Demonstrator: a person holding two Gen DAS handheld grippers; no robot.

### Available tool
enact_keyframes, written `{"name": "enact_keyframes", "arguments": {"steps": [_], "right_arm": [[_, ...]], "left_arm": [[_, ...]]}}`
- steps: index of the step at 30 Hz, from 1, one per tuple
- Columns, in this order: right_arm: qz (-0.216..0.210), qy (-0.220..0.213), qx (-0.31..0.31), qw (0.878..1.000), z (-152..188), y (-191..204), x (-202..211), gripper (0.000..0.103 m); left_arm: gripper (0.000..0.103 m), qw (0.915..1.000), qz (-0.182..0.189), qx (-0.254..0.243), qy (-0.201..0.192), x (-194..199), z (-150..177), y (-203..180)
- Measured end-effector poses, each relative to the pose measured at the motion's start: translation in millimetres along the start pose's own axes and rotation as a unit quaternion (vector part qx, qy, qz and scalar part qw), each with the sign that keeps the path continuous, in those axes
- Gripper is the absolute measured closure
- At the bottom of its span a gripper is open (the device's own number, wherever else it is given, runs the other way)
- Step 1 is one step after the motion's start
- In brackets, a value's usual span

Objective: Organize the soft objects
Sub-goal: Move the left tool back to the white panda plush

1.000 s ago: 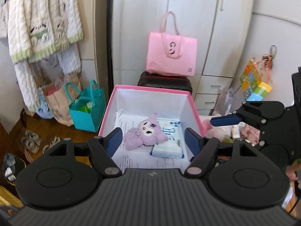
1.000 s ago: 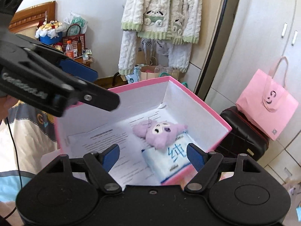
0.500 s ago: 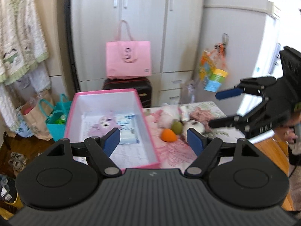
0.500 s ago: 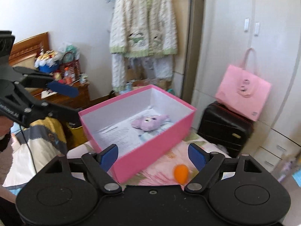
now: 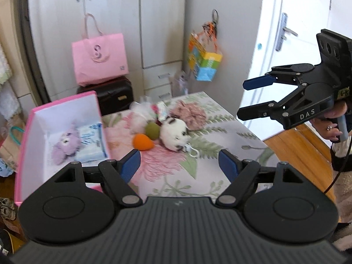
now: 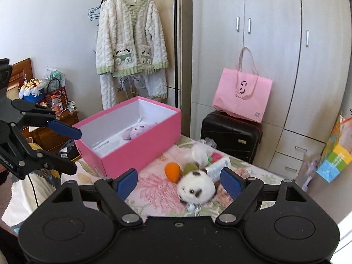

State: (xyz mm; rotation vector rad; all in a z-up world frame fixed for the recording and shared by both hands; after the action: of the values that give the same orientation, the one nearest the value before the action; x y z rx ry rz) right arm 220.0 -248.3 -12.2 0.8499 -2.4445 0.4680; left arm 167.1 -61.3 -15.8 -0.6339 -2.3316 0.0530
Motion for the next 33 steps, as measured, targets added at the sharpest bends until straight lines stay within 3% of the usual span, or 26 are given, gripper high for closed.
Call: {"name": "enact_keyframes", "arguments": {"steps": [9, 20, 26, 33], "right_arm": [[-0.024, 0.017, 0.005, 1.0, 62.5, 3.9, -23.0, 0.016], [-0.029, 0.044, 0.009, 0.999, 94.8, 3.6, -91.0, 0.016], [-0.02, 0.018, 0.023, 0.999, 95.1, -0.7, -118.0, 0.016], [0.001, -0.02, 0.038, 0.999, 90.5, -6.5, -144.1, 0.016]], "left_arm": [[0.018, 0.9994, 0.019, 0.0, 0.027, -51.5, 15.0, -7.3], [0.008, 0.999, 0.039, 0.02, 0.006, -106.6, 10.5, -8.9], [0.007, 0.9973, 0.049, 0.055, -0.002, -138.8, 8.3, -0.2], [0.008, 0.9965, 0.029, 0.075, -0.02, -173.7, 4.8, 11.0]]}}
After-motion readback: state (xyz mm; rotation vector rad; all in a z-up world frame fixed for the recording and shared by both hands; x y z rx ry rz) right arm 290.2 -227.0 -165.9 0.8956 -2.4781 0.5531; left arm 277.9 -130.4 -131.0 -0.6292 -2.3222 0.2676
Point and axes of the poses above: each gripper's, at about its wrist camera, not at the fingertips, and x roughly against the way its jaws point, y to its left, z to its underside, the point moved 9 cm from there along -x, roughly the way its jaws point, and after that the axes turned 12 degrees about x, right-handed, at the moved point
